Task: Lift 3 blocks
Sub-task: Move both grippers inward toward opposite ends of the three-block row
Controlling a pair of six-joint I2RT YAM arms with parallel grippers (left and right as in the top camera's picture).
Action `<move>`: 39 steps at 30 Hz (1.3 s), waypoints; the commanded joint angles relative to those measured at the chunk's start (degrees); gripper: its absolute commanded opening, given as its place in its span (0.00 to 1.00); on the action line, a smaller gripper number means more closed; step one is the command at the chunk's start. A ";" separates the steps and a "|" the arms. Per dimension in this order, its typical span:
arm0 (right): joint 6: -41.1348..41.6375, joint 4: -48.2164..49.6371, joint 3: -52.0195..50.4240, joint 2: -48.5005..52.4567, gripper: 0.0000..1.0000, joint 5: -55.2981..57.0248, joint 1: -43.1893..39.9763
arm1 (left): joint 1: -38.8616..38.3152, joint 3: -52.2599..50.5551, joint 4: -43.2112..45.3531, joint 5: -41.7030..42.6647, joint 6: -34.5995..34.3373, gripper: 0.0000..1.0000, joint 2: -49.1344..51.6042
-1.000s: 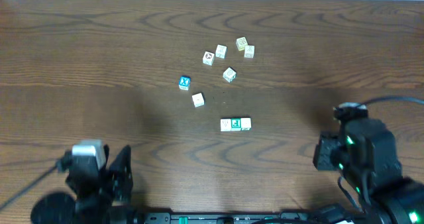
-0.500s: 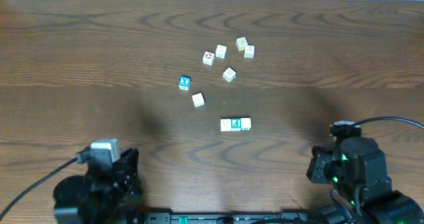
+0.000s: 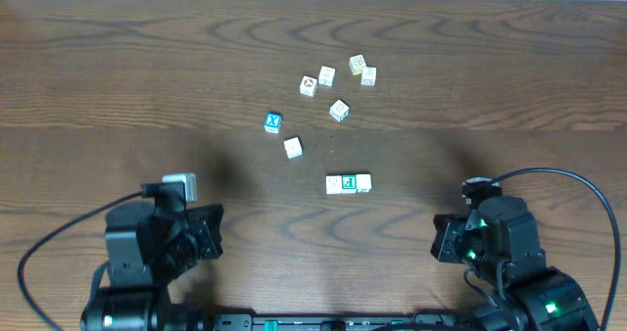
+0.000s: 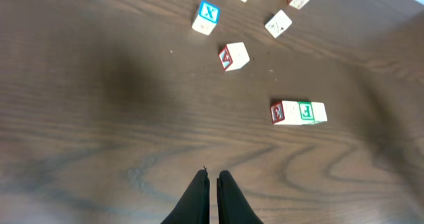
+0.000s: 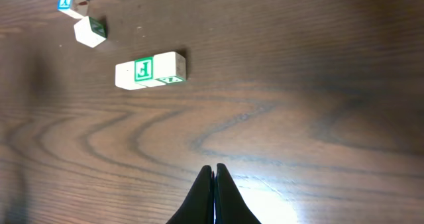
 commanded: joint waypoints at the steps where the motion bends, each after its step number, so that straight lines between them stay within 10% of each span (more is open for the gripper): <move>1: 0.81 2.32 -1.99 0.26 0.01 -1.97 -0.90 | 0.17 -0.33 2.19 2.10 -0.11 0.07 3.85; 39: -13.66 34.53 -4.00 40.13 0.01 -18.27 -7.69 | -18.05 -2.21 40.39 9.79 -3.80 0.08 51.89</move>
